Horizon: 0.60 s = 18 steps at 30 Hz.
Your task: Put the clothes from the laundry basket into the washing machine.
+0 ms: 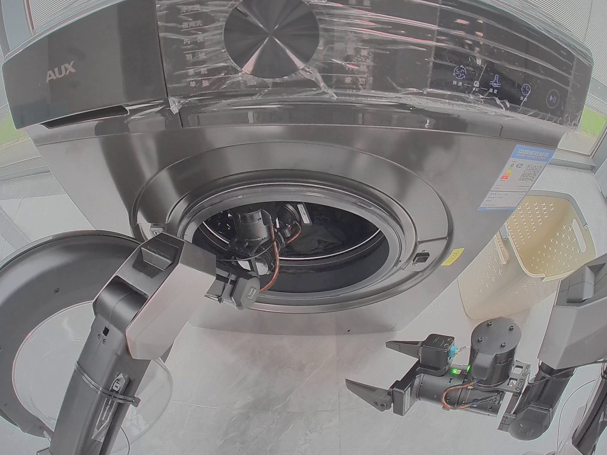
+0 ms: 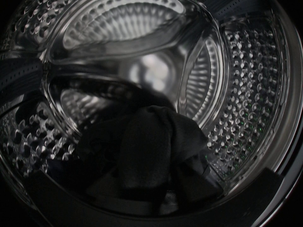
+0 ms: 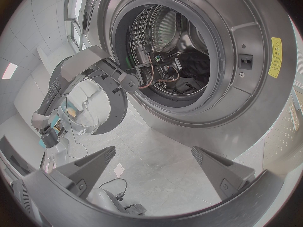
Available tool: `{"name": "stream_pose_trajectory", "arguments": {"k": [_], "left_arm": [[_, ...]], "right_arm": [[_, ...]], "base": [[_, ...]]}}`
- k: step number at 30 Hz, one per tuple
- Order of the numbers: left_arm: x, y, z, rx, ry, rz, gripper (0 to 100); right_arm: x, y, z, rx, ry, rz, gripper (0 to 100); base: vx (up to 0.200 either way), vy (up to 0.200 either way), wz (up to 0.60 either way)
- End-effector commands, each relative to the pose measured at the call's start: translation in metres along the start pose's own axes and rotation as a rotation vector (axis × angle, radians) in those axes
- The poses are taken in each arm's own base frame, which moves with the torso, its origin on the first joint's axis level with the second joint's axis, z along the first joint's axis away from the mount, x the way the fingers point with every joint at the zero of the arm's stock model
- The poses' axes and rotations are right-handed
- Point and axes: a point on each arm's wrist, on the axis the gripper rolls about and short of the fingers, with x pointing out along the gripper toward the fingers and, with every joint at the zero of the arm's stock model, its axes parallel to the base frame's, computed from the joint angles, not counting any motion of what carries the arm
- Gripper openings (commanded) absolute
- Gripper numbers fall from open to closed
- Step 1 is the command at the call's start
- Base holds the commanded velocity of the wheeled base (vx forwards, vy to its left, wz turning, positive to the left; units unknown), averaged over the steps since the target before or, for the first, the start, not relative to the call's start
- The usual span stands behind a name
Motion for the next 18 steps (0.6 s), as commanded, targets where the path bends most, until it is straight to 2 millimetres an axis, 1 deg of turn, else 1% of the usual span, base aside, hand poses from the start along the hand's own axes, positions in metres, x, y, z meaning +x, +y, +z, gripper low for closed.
{"name": "stream_pose_trajectory", "arguments": {"k": [1,4,6,7,9,12,14,16,18], "left_arm": [[-0.009,-0.005,-0.003,-0.004,0.05,-0.002,100],[-0.016,-0.008,0.008,-0.007,0.07,-0.005,100],[-0.02,-0.009,0.011,-0.007,0.082,-0.007,100],[-0.026,-0.016,0.018,-0.006,0.094,-0.016,100],[-0.037,-0.022,0.028,-0.006,0.115,-0.03,100],[-0.058,-0.037,0.039,0.03,0.16,-0.057,100],[-0.069,-0.046,0.045,0.058,0.172,-0.073,100],[-0.082,-0.053,0.051,0.085,0.193,-0.091,100],[-0.097,-0.064,0.049,0.09,0.228,-0.119,100]], "right_arm": [[0.0,0.0,0.0,0.0,0.001,0.0,100],[0.0,0.0,0.0,-0.001,0.001,0.002,100],[0.0,0.0,0.0,0.0,0.001,0.0,100],[0.0,0.0,0.0,0.0,0.001,0.0,100],[0.0,0.0,0.0,0.0,0.001,0.0,100],[0.0,0.0,-0.001,-0.001,0.003,0.001,100],[0.0,0.0,-0.001,0.001,0.004,0.001,100],[0.0,0.0,-0.001,0.001,0.003,0.0,100],[-0.001,0.0,-0.001,0.002,0.004,0.0,100]], "base": [[0.0,0.0,0.0],[0.0,0.0,0.0],[0.0,0.0,0.0],[0.0,0.0,0.0],[0.0,0.0,0.0],[0.0,0.0,0.0],[0.0,0.0,0.0],[0.0,0.0,0.0],[0.0,0.0,0.0]]}}
